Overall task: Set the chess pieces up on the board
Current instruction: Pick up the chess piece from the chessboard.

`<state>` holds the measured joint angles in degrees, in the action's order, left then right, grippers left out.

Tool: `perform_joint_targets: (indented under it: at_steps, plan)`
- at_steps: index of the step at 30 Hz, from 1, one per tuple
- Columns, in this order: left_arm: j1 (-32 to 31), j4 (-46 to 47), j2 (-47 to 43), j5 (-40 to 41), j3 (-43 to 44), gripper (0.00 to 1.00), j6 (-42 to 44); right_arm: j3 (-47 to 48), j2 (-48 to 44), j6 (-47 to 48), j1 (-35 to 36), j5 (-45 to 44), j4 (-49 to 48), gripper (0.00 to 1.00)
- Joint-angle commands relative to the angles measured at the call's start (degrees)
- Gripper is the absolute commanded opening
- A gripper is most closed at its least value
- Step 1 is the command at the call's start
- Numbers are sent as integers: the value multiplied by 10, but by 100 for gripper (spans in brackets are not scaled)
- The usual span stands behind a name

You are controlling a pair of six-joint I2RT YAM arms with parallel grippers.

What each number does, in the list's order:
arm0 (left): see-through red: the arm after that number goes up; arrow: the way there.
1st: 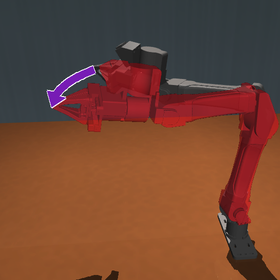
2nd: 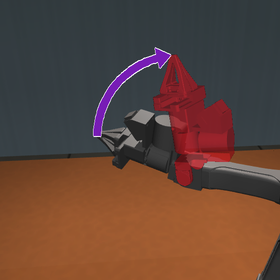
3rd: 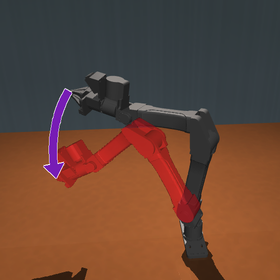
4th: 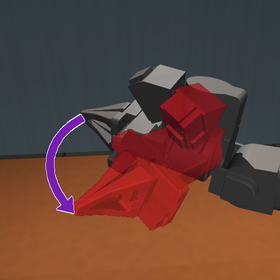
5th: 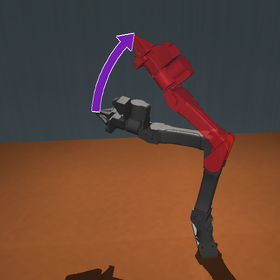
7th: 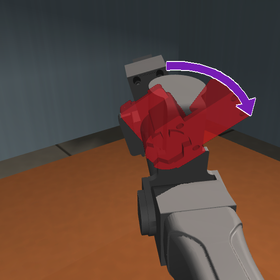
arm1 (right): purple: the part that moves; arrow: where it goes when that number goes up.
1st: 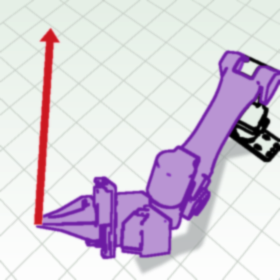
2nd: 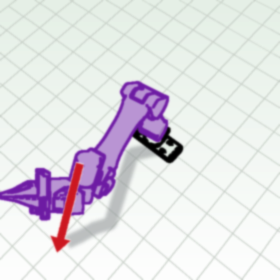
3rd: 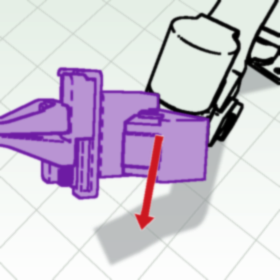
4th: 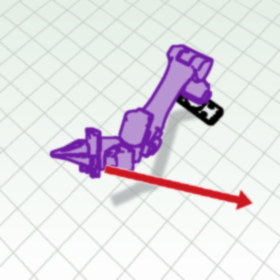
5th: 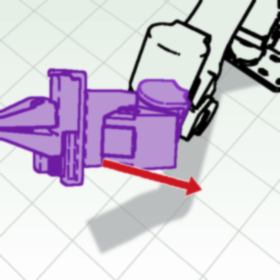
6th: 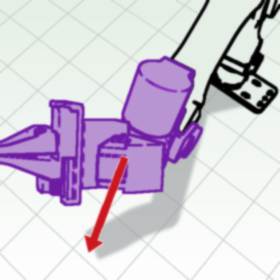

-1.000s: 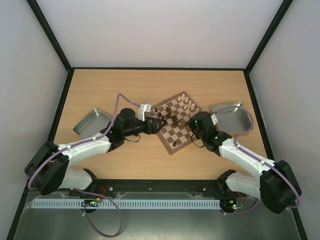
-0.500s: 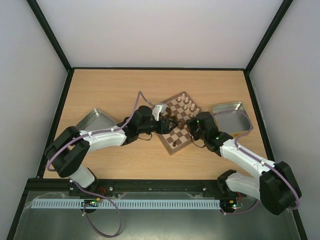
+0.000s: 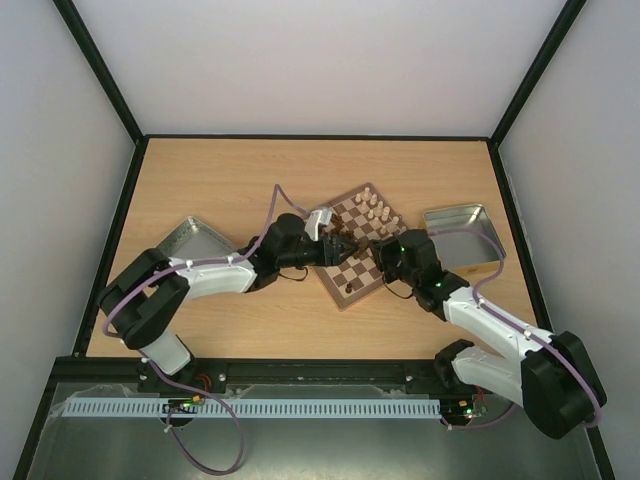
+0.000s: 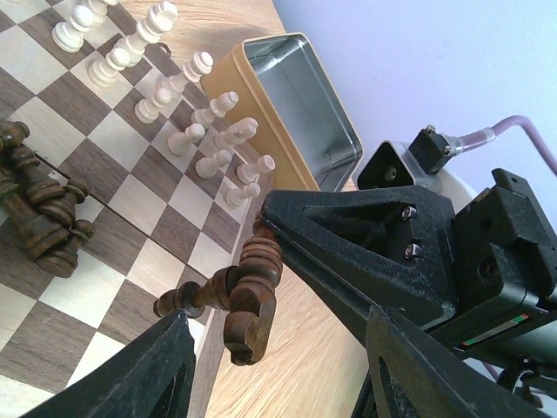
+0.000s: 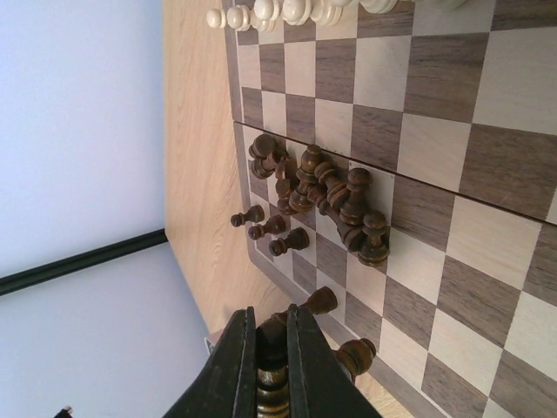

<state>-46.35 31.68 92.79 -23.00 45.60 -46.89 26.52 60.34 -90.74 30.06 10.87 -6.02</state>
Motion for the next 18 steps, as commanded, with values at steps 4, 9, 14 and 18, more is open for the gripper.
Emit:
perform_joint_targets:
  at_steps: [4, 9, 14, 18]
  plan:
    - [-5, 57, 19, -16, -13, 46, -52, -21, -17, -31, -8, 10, -49, 2]
    - [-13, 56, 1, 12, -24, 43, -59, -29, -22, -45, -11, 11, -63, 2]
    - [-18, 70, 10, 12, -26, 45, -61, -30, -20, -49, -13, 16, -79, 2]
    - [-18, 98, 16, 10, -26, 40, -67, -33, -20, -51, -13, 24, -82, 2]
